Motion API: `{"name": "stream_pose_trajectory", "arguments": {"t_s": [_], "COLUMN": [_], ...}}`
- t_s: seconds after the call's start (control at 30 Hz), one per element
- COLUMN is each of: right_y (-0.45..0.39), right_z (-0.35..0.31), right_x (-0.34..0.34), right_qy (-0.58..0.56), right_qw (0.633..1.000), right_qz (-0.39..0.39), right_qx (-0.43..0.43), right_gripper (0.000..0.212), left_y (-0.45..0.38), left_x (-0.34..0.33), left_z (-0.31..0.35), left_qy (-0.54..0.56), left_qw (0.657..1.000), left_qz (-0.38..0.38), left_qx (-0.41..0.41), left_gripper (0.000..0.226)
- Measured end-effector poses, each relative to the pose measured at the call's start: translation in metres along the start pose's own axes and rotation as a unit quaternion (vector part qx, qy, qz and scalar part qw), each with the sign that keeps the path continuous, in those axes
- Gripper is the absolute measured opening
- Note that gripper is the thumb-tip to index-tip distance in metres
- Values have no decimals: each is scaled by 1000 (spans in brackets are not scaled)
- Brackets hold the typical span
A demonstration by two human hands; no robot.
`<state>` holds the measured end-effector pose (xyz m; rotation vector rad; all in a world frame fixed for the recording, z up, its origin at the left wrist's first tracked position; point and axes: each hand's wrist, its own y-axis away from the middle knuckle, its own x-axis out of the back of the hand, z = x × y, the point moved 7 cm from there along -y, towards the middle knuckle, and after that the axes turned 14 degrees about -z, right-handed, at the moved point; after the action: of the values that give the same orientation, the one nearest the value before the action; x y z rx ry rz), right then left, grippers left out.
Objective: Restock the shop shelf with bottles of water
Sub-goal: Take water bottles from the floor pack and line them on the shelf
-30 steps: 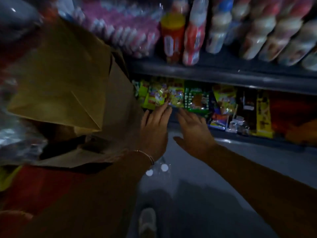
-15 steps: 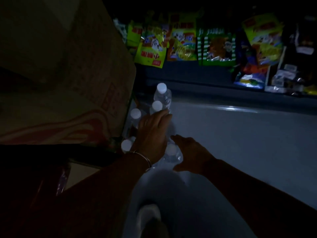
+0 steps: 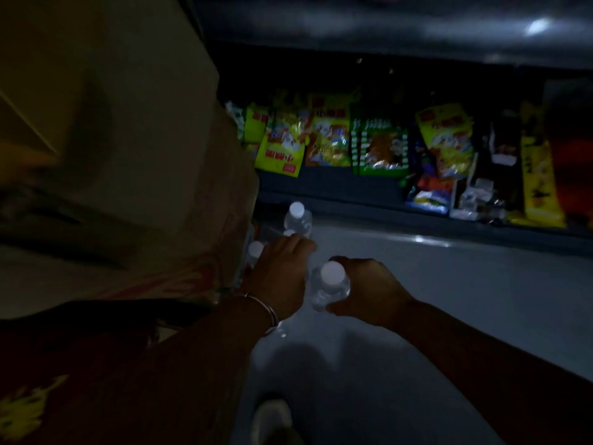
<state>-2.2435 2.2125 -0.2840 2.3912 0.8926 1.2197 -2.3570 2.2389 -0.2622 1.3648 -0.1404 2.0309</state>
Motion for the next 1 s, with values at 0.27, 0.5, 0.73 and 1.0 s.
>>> {"name": "stream_pose_trajectory", "arguments": {"t_s": [0.27, 0.5, 0.73, 1.0], "right_y": [131, 261, 368, 446], "right_z": [-129, -283, -429, -569], "right_x": [210, 390, 538, 666], "right_qy": [26, 56, -4, -59], "right_qw": [993, 973, 931, 871], "right_qz": [95, 162, 277, 357], "right_qx": [67, 152, 239, 332], "right_gripper": [25, 27, 40, 62], "left_y": [14, 67, 136, 200], "left_x": [178, 413, 625, 825], "left_z": [94, 208, 294, 343], "left_qy": [121, 258, 292, 256], "left_qw": [987, 960, 948, 942], "left_qz": [-104, -94, -2, 132], "left_qx": [17, -46, -125, -174], "left_gripper": [55, 92, 83, 50]}}
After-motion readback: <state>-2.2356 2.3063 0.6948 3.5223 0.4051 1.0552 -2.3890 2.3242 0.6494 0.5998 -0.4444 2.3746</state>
